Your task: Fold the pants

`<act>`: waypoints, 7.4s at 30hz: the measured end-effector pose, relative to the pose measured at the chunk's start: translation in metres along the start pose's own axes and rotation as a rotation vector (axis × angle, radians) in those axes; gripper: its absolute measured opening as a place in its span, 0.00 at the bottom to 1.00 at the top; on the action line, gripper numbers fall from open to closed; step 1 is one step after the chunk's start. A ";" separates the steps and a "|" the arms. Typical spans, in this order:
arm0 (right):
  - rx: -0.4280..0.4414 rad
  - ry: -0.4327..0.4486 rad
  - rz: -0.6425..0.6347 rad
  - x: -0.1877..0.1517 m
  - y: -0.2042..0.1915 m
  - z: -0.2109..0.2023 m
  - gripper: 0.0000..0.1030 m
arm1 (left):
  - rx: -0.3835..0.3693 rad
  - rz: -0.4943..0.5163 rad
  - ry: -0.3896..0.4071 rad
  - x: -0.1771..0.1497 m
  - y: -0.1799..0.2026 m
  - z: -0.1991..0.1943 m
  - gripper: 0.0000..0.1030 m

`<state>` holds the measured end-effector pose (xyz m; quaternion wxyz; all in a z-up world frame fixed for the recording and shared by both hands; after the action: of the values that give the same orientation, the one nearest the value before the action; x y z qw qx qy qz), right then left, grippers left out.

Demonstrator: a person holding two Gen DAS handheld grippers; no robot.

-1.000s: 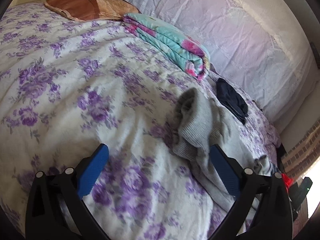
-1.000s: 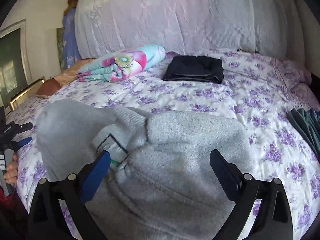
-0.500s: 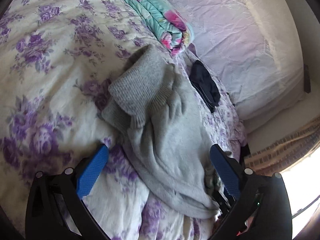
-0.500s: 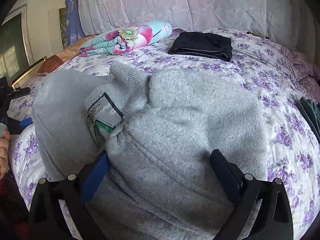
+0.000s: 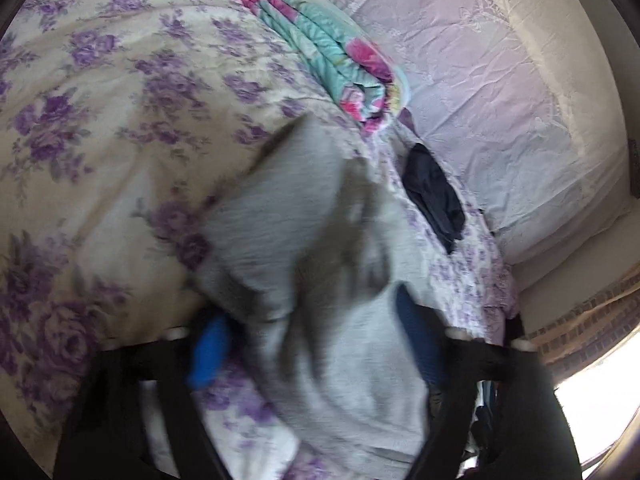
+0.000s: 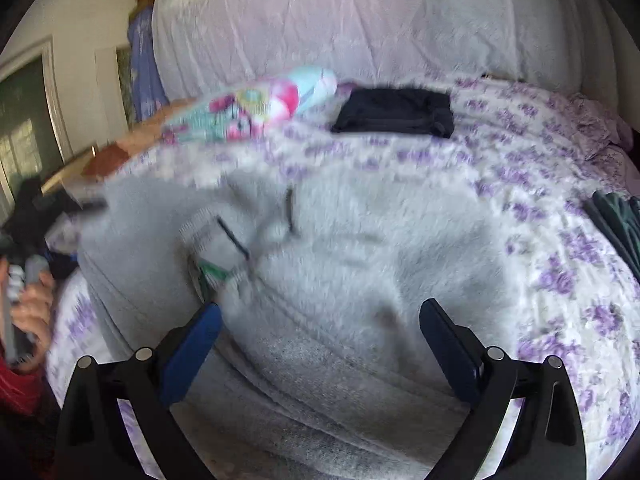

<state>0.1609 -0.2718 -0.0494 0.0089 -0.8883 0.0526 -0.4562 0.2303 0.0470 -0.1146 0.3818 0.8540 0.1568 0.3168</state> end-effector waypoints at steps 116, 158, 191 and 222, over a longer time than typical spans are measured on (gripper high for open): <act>-0.054 -0.175 0.056 -0.051 0.097 -0.012 0.97 | 0.050 0.677 -0.361 -0.095 0.196 0.155 0.96; 0.126 -0.168 0.321 -0.056 0.103 -0.027 0.97 | 0.203 0.719 -0.086 -0.108 0.137 0.048 0.96; 0.237 -0.144 0.443 -0.048 0.118 -0.035 0.97 | 0.054 0.764 -0.264 -0.172 0.167 0.048 0.95; 0.398 -0.098 0.346 0.112 0.112 0.047 0.57 | -0.243 0.722 -0.379 -0.074 0.258 0.110 0.43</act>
<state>0.2540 -0.3962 0.0065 0.2634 -0.8679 0.1123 -0.4058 0.2541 -0.2220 -0.0081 0.3663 0.8460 -0.2637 0.2838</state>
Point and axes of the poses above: each gripper's, at about its wrist camera, not at the fingertips, and z roughly the way its jaws point, y to its right, x to its top, the point moved 6 cm from there along z, roughly the way its jaws point, and after that the axes turned 5 degrees about -x, right-handed, at the moved point
